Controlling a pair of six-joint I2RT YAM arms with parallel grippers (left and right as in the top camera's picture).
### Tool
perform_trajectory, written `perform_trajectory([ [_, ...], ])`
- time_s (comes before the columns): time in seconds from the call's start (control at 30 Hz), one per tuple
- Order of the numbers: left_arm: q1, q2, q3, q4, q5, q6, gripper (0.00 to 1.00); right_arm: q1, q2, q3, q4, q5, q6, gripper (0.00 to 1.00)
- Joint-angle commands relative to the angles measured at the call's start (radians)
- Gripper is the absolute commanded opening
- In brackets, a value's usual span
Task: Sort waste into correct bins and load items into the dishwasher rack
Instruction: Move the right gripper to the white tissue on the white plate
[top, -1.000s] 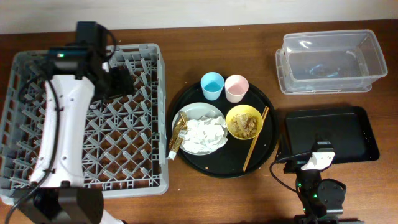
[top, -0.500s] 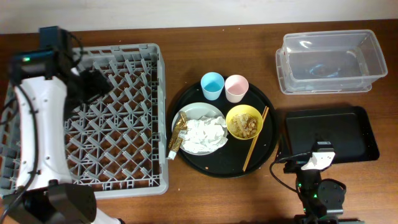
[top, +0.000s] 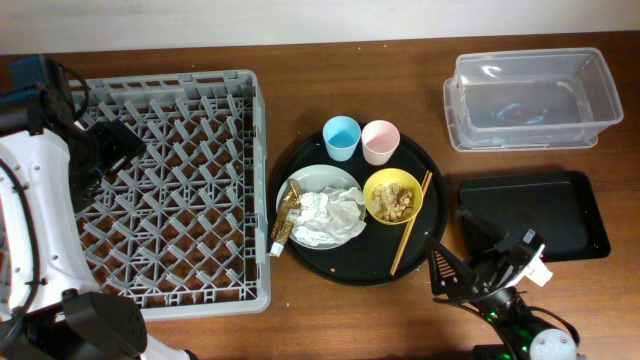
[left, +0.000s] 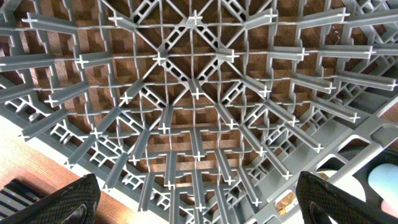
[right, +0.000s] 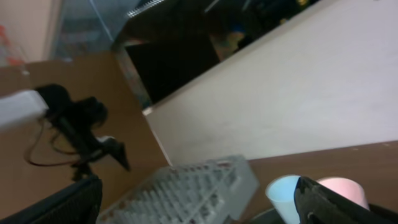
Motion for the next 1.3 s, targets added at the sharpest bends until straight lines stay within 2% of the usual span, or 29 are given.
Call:
perform_trajectory([
  [0.0,0.001,-0.006,0.019,-0.001,-0.011,-0.013,0.99,0.005,0.052,0.206,-0.146,-0.036,-0.039,0.99],
  [0.1,0.001,-0.006,0.019,-0.001,-0.011,-0.013,0.99,0.005,0.19,0.442,-0.433,-0.036,-0.228,0.99],
  [0.23,0.001,-0.006,0.019,-0.001,-0.011,-0.013,0.99,0.006,0.52,0.852,-0.919,-0.047,-0.47,0.99],
  [0.33,0.001,-0.006,0.019,-0.001,-0.011,-0.013,0.99,0.024,0.727,1.07,-1.19,-0.042,-0.564,0.99],
  [0.4,0.001,-0.006,0.019,-0.001,-0.011,-0.013,0.99,0.092,0.874,1.196,-1.328,0.018,-0.592,0.99],
  [0.6,0.001,-0.006,0.019,-0.001,-0.011,-0.013,0.99,0.357,1.075,1.227,-1.308,0.248,-0.554,0.99],
  [0.7,0.001,-0.006,0.019,-0.001,-0.011,-0.013,0.99,0.489,1.222,1.227,-1.214,0.278,-0.554,0.99],
  [0.8,0.001,-0.006,0.019,-0.001,-0.011,-0.013,0.99,0.534,1.345,1.227,-1.139,0.276,-0.553,0.99],
  [0.97,0.001,-0.006,0.019,-0.001,-0.011,-0.013,0.99,0.555,1.546,1.227,-1.117,0.234,-0.553,1.0],
  [1.0,0.001,-0.006,0.019,-0.001,-0.011,-0.013,0.99,0.555,1.58,1.227,-1.117,0.237,-0.541,0.94],
  [1.07,0.001,-0.006,0.019,-0.001,-0.011,-0.013,0.99,0.555,1.643,1.227,-1.112,0.258,-0.494,0.91],
  [1.13,0.001,-0.006,0.019,-0.001,-0.011,-0.013,0.99,0.556,1.694,1.227,-1.108,0.357,-0.408,0.84],
  [1.27,0.001,-0.006,0.019,-0.001,-0.011,-0.013,0.99,0.584,1.761,1.225,-1.08,0.508,-0.294,0.62],
])
